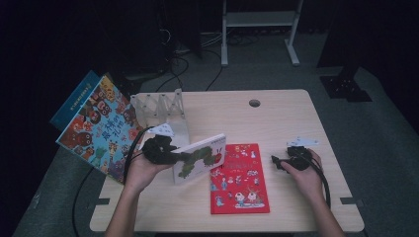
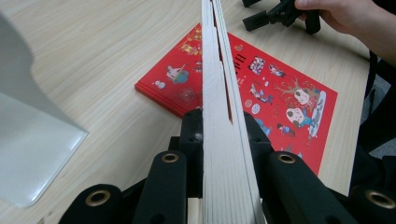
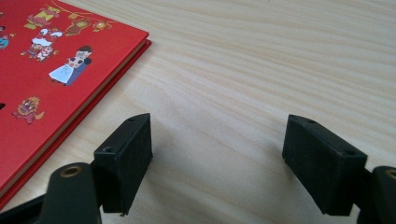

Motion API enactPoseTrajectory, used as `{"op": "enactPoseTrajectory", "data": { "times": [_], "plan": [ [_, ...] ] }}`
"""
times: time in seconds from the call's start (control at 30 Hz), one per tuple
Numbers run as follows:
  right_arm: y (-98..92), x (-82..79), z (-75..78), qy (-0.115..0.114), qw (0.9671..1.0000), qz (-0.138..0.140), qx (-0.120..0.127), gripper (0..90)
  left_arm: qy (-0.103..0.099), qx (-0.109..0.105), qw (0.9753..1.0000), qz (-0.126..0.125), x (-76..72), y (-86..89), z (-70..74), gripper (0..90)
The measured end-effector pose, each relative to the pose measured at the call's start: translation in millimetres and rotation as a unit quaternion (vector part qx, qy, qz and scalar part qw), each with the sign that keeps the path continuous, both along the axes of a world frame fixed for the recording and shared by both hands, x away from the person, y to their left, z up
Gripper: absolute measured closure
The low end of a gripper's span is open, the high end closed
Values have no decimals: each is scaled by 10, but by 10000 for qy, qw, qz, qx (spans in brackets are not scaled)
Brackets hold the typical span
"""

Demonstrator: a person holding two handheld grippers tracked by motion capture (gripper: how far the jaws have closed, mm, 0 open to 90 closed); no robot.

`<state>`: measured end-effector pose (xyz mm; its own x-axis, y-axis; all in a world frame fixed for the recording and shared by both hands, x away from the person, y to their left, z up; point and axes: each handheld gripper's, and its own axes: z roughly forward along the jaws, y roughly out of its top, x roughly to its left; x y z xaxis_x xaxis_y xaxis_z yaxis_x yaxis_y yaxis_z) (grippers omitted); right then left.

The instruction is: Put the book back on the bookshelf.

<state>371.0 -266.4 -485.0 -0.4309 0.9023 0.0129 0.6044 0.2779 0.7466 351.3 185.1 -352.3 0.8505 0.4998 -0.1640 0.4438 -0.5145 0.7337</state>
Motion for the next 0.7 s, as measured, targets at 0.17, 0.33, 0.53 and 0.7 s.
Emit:
{"op": "enactPoseTrajectory", "data": {
  "times": [0.17, 0.33, 0.53, 0.7],
  "plan": [
    [0, 0, 0, 0, 10000, -1, 0, 231, -19, -43, 9999, 163, -23, 165, 34, 756],
    [0, 0, 0, 1, 10000, -1, 3, 230, -30, -98, 9995, 291, -39, 332, 63, 755],
    [-3, 6, 0, 6, 10000, -24, -1, 223, -37, -173, 9987, 478, -65, 511, 100, 755],
    [-4, 7, 0, 11, 10000, -32, 3, 222, -75, -250, 9975, 652, -90, 670, 138, 755]
  ]
}}
